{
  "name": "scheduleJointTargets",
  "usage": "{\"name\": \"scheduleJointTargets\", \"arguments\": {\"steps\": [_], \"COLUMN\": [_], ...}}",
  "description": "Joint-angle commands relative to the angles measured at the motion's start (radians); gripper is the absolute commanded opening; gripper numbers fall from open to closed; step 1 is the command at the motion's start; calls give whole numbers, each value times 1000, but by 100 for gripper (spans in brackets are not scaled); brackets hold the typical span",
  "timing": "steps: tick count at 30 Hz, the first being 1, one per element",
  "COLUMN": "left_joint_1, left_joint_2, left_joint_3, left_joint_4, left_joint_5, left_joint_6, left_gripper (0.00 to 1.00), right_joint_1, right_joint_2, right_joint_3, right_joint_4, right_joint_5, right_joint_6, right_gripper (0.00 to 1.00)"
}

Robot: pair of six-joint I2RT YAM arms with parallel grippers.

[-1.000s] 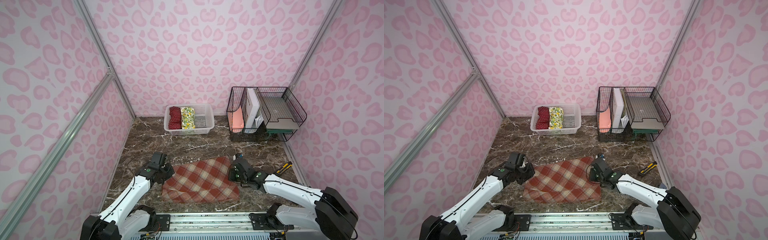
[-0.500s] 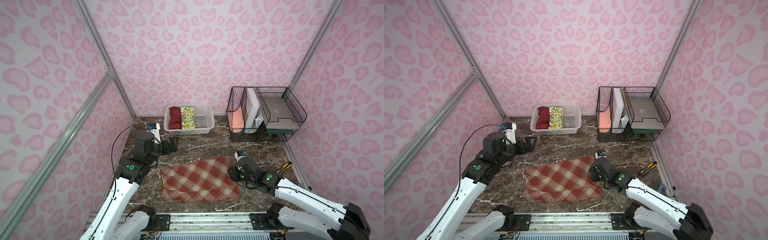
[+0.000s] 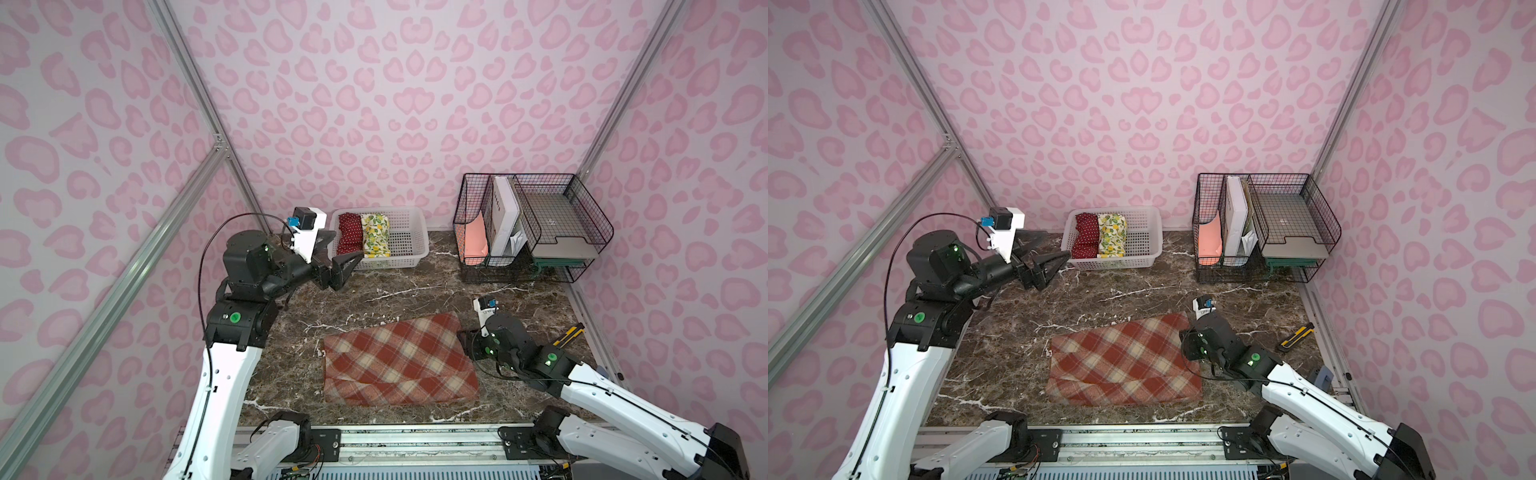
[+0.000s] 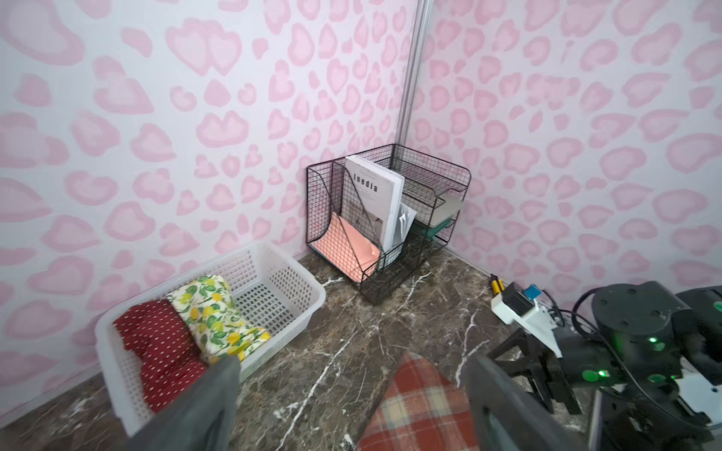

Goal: Roll up the skirts
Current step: Adjust the skirt at the center of the board.

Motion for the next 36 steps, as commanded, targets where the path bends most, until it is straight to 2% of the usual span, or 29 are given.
{"name": "scheduleJointTargets", "arguments": {"steps": [1,2,3,4,6,8,11,13,16,17,21,23,27,31,36], "left_joint_1": [91,118,149,174,176,176,243,304,312,312,309,292,260,202,183], "left_joint_2": [1,-29,-47,-59,-14,74,126,108,69,58,9,-20,-58,-90,-106], "left_joint_3": [-45,-86,-121,-152,-152,-104,-97,-155,-235,-267,-417,-471,-512,-529,-563], "left_joint_4": [147,151,166,176,138,34,-80,-115,-172,-185,-154,-135,-140,-137,-126], "left_joint_5": [16,-168,-256,-340,-428,-563,-750,-764,-801,-788,-694,-671,-612,-596,-559], "left_joint_6": [-186,-217,-243,-260,-270,-331,-449,-509,-549,-565,-643,-656,-658,-660,-677], "left_gripper": [86,93,97,97,97,94,91,91,91,91,89,89,89,89,89], "right_joint_1": [-1,1,6,16,51,121,224,307,361,363,337,269,116,-30,-201], "right_joint_2": [-11,-15,-17,-17,4,50,100,102,111,118,160,197,269,354,554], "right_joint_3": [-2,-8,-17,-30,-54,-61,-61,-95,-147,-171,-253,-273,-309,-243,-44], "right_joint_4": [22,27,36,47,57,21,-45,-35,-17,-2,58,73,154,187,202], "right_joint_5": [2,-18,-35,-54,-67,-25,-25,-19,-45,-68,-64,-65,-143,-186,-199], "right_joint_6": [-29,-34,-35,-29,3,60,156,232,326,350,408,418,377,277,118], "right_gripper": [54,54,54,53,53,52,41,26,5,1,0,0,0,0,0]}}
